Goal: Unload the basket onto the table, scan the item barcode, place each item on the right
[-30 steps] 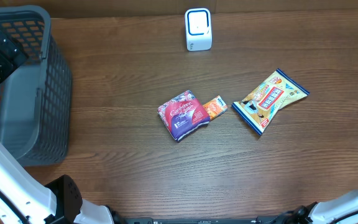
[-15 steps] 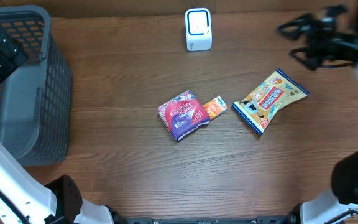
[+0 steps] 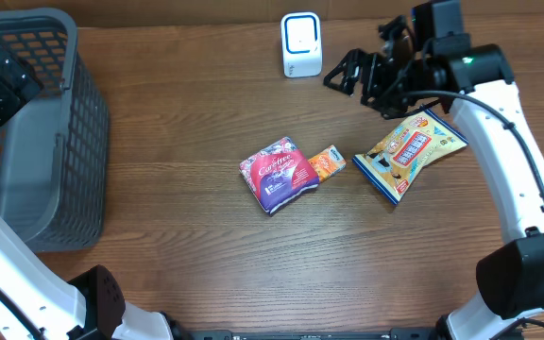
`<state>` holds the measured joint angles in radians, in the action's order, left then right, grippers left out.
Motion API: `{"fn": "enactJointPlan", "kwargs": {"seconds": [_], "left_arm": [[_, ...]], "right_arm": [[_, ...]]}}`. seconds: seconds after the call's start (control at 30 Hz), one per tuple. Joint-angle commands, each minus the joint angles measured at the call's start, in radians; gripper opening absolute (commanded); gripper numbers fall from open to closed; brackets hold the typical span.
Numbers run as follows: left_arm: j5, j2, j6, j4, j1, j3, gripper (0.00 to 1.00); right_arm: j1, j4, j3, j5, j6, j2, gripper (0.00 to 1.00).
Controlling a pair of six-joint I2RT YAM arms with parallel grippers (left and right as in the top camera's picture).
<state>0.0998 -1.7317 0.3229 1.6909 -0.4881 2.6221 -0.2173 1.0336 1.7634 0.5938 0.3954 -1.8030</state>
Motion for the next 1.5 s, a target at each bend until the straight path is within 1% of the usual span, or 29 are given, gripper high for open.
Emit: {"fn": "enactJointPlan", "kwargs": {"seconds": [0.0,0.2,0.53,0.63,0.9,1.2,1.33,1.47], "left_arm": [[-0.006,0.000,0.014,-0.002,-0.004,-0.003,1.00],[-0.006,0.000,0.014,-0.002,-0.004,-0.003,1.00],[-0.006,0.000,0.014,-0.001,-0.004,-0.003,1.00],[-0.006,0.000,0.014,-0.002,-0.004,-0.003,1.00],[-0.006,0.000,0.014,-0.001,-0.004,-0.003,1.00],[-0.006,0.000,0.014,-0.002,-0.004,-0.003,1.00],[-0.006,0.000,0.014,-0.002,-0.004,-0.003,1.00],[-0.006,0.000,0.014,-0.001,-0.004,-0.003,1.00]], "right_arm": [[-0.060,0.015,0.010,-0.039,-0.007,0.006,1.00],[-0.106,0.032,0.009,-0.141,-0.004,0.006,1.00],[-0.151,-0.005,-0.029,-0.141,0.001,0.003,1.00],[-0.194,-0.009,-0.061,-0.141,0.001,0.002,1.00],[-0.265,-0.064,-0.063,-0.141,0.001,0.002,1.00],[-0.329,-0.079,-0.063,-0.141,0.000,0.002,1.00],[-0.353,-0.059,-0.063,-0.142,0.000,0.002,1.00],[-0.386,-0.056,-0.063,-0.178,0.001,0.002,1.00]]}}
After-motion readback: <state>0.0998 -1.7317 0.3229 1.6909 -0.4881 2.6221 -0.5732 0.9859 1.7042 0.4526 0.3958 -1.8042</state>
